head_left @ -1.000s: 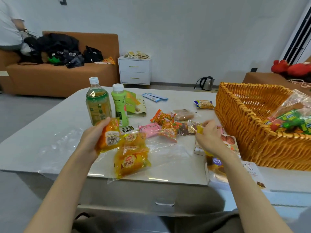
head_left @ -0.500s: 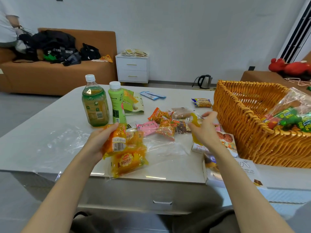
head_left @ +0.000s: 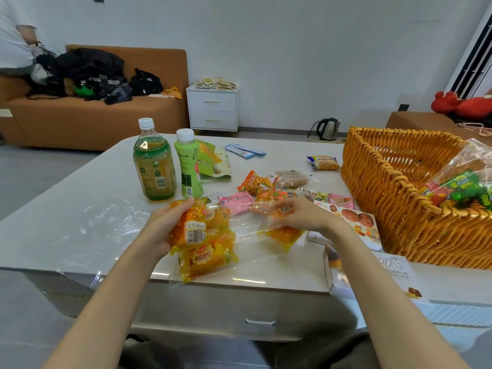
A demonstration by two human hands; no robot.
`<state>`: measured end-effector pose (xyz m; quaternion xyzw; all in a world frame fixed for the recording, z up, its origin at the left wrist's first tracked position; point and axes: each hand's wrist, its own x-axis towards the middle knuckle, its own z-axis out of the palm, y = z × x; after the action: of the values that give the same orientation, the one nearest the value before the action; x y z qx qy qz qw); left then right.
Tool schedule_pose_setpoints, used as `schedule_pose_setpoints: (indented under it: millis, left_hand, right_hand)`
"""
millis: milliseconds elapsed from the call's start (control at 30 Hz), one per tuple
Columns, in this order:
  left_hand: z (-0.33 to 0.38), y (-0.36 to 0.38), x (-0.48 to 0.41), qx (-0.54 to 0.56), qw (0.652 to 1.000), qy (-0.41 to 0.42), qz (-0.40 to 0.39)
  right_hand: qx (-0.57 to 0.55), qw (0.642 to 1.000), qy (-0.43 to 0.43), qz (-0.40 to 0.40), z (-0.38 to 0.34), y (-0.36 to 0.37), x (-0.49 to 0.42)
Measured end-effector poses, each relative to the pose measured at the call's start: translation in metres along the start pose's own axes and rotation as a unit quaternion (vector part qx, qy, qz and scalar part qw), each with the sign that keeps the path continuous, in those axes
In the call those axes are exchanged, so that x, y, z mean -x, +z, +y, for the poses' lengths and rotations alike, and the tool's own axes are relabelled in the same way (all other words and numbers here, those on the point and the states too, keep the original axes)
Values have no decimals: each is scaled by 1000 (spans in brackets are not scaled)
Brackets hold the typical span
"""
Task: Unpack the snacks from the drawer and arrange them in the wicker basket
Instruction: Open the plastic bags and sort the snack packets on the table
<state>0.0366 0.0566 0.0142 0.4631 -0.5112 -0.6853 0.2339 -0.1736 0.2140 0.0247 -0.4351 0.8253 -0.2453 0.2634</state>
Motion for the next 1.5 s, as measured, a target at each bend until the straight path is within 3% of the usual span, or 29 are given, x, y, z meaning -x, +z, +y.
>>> schedule_pose_setpoints:
  millis: [100, 233, 333, 467, 600, 633, 733, 800, 967, 1133, 1233, 1333, 1433, 1500]
  left_hand:
    - [2, 1, -3, -3, 1000, 1, -6]
    - [0, -2, -8, -4, 1000, -4, -2]
    - [-2, -5, -11, -7, 1000, -10, -5]
    - [1, -3, -12, -16, 1000, -11, -11]
    - [1, 1, -10, -33, 999, 1, -11]
    - [1, 3, -8, -25, 1000, 13, -12]
    - [1, 9, -3, 1, 998, 65, -9]
    - [1, 14, 0, 29, 995, 97, -3]
    - [2, 35, 13, 149, 982, 59, -99]
    - [0, 57, 23, 180, 972, 44, -144]
    - [1, 49, 24, 54, 987, 97, -119]
    - [5, 33, 18, -106, 975, 193, -6]
    - [8, 16, 8, -229, 949, 212, 53]
    - [6, 6, 2, -308, 934, 177, 45]
  right_hand:
    - [-186, 982, -1, 41, -5, 11, -9]
    - [-285, 954, 0, -89, -4, 39, -22]
    - [-354, 929, 18, -108, 1, 42, -28]
    - [-253, 966, -23, 37, 4, 53, -27]
    - [-234, 972, -33, 8, 2, 51, -25]
    - [-225, 974, -23, 32, 3, 47, -26]
    - [-154, 965, -47, 207, 4, 37, -17]
    - [-182, 945, -99, 251, -2, 35, -4]
    - [-276, 950, -141, 47, -23, 38, 30]
    - [-399, 912, -95, 26, -19, 38, 29]
    - [-465, 878, -86, 75, -8, 25, 27]
    - [-524, 825, -58, 201, 5, 2, 26]
    - [-381, 871, -9, 310, 17, -12, 31]
    - [-275, 905, 11, 323, 25, -14, 36]
